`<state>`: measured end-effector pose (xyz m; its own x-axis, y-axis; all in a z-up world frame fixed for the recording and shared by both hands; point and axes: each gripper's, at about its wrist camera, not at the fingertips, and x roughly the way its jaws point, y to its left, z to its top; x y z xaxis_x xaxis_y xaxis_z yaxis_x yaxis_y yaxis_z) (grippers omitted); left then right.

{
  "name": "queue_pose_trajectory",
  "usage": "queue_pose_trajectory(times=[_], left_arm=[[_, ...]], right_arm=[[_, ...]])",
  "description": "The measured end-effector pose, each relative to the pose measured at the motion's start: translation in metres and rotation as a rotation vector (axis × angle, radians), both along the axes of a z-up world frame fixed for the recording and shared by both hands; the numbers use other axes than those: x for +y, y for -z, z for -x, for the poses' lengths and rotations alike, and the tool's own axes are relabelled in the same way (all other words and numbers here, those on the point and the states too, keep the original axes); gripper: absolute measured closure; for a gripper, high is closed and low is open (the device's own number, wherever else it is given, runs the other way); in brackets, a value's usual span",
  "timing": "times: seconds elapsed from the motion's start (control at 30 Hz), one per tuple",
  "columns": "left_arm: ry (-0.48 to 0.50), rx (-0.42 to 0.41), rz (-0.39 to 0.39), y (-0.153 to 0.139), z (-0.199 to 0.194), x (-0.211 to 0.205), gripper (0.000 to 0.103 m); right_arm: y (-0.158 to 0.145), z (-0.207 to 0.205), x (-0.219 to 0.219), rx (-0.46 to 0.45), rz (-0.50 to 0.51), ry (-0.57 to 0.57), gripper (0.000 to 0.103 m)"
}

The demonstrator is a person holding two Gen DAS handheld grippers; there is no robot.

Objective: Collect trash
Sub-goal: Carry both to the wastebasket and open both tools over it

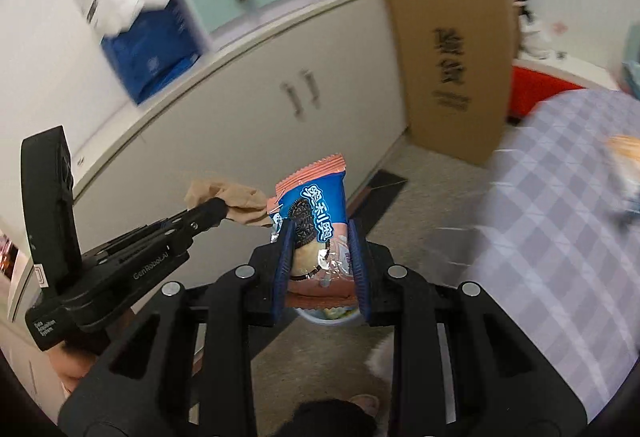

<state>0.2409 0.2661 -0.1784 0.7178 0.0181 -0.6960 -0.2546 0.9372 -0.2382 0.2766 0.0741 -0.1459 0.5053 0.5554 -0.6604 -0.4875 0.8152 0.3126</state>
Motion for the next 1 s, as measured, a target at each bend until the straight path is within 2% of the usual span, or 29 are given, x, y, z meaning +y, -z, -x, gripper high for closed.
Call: queue_pose_trajectory(times=[0.13, 0.17, 0.2, 0.23, 0.3, 0.53, 0.73, 1.0], left_arm=[[-0.093, 0.061, -0.018, 0.025, -0.003, 0.048, 0.096], [-0.104, 0.074, -0.016, 0.031, -0.005, 0.057, 0.096], [-0.115, 0.089, -0.017, 0.036, -0.006, 0.064, 0.096], [-0.123, 0.103, -0.022, 0.042, -0.008, 0.069, 0.096], [-0.125, 0.137, -0.023, 0.054, -0.011, 0.078, 0.096], [-0.111, 0.181, -0.005, 0.077, -0.021, 0.084, 0.095], [-0.08, 0.194, -0.004, 0.084, -0.031, 0.078, 0.095], [-0.04, 0.221, -0.006, 0.092, -0.05, 0.061, 0.094]], right_arm=[[0.029, -0.019, 0.057, 0.034, 0.006, -0.062, 0.073], [0.037, -0.023, 0.067, 0.041, 0.01, -0.065, 0.064], [0.045, -0.028, 0.077, 0.044, 0.022, -0.067, 0.042], [0.054, -0.032, 0.088, 0.036, 0.045, -0.063, 0.039], [0.066, -0.036, 0.098, 0.037, 0.09, -0.056, 0.039], [0.089, -0.039, 0.1, 0.083, 0.109, -0.041, 0.037], [0.091, -0.039, 0.094, 0.091, 0.103, -0.017, 0.036], [0.083, -0.04, 0.082, 0.043, 0.078, 0.044, 0.034]])
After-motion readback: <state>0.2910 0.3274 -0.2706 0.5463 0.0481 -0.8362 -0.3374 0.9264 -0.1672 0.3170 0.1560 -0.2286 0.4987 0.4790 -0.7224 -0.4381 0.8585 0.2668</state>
